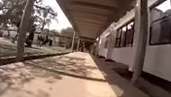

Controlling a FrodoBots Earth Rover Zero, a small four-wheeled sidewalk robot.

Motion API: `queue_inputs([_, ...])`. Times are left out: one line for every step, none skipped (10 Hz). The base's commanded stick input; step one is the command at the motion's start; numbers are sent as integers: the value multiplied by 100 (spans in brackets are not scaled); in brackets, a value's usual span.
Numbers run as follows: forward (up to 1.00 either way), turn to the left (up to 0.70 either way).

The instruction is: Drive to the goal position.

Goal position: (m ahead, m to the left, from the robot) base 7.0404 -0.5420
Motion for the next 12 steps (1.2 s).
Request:
queue_inputs([50,0])
queue_inputs([50,0])
queue_inputs([50,0])
queue_inputs([50,0])
queue_inputs([50,0])
queue_inputs([50,0])
queue_inputs([50,0])
queue_inputs([50,0])
queue_inputs([50,0])
queue_inputs([50,0])
queue_inputs([50,0])
queue_inputs([50,0])
